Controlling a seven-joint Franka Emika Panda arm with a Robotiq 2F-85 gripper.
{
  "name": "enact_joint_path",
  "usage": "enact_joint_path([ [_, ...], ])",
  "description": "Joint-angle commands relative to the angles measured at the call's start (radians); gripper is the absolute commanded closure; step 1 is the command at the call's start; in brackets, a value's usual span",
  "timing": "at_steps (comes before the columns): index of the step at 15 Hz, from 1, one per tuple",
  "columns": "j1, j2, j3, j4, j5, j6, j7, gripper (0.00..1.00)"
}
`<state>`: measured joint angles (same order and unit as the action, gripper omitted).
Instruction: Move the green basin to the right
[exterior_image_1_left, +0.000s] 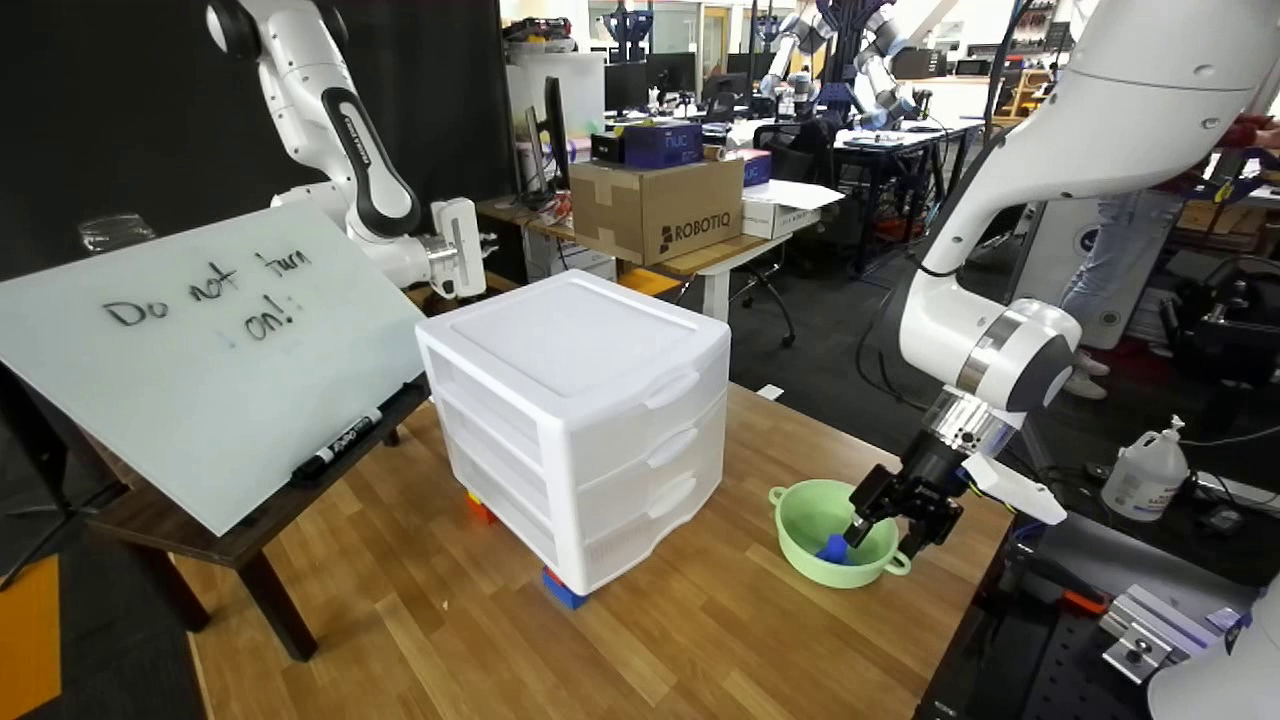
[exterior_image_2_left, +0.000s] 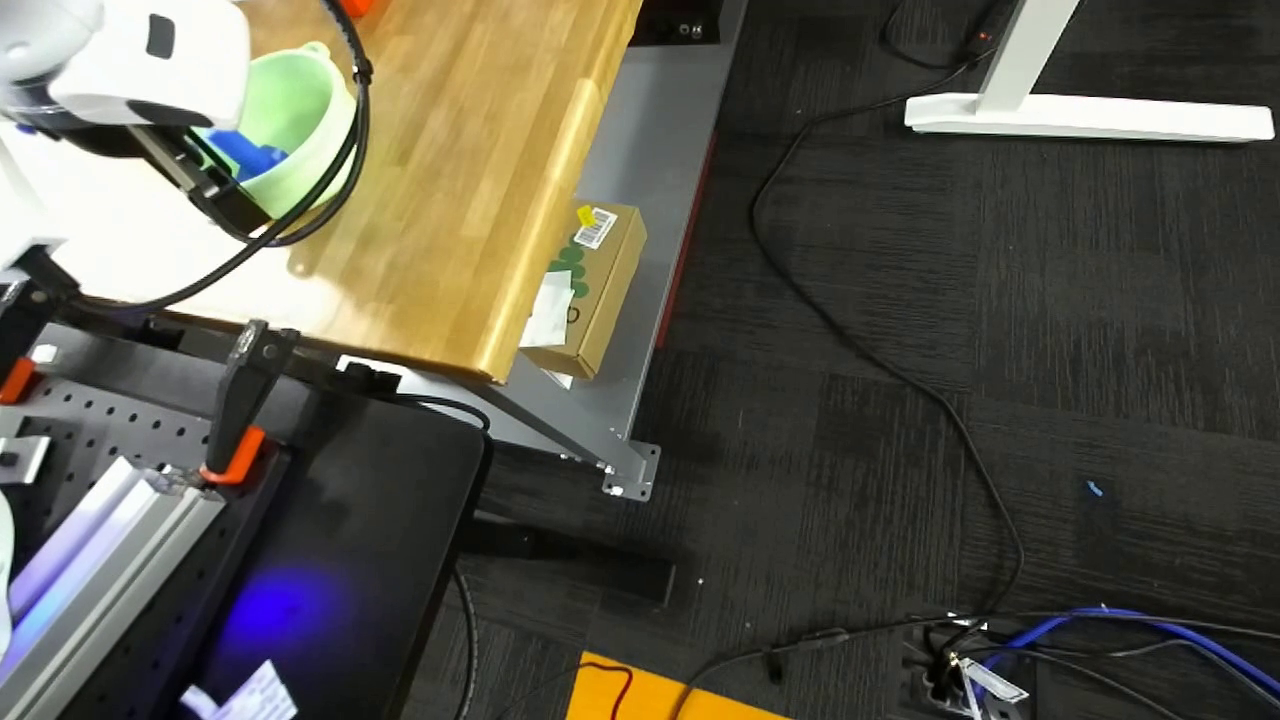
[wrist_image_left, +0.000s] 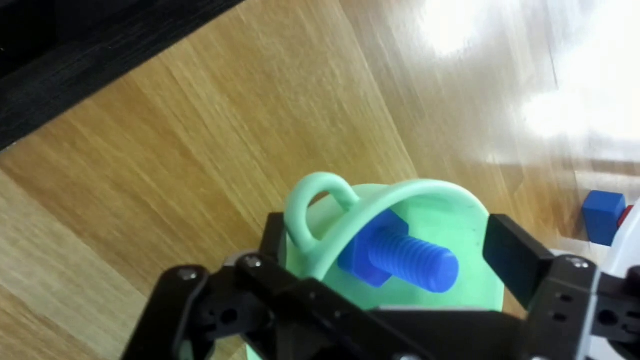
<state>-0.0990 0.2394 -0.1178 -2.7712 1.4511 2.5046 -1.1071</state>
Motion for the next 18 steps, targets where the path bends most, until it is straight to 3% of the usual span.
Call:
enact_joint_path([
  [1,0.035,-0.014,0.023,-0.009,0.021,0.037,-0.012,0.00],
  [7,0.166,-0.006,0.121,-0.006,-0.108,0.107,0.073,0.00],
  [18,0.449,0.008,0.167,-0.005,-0.309,0.220,0.228,0.00],
])
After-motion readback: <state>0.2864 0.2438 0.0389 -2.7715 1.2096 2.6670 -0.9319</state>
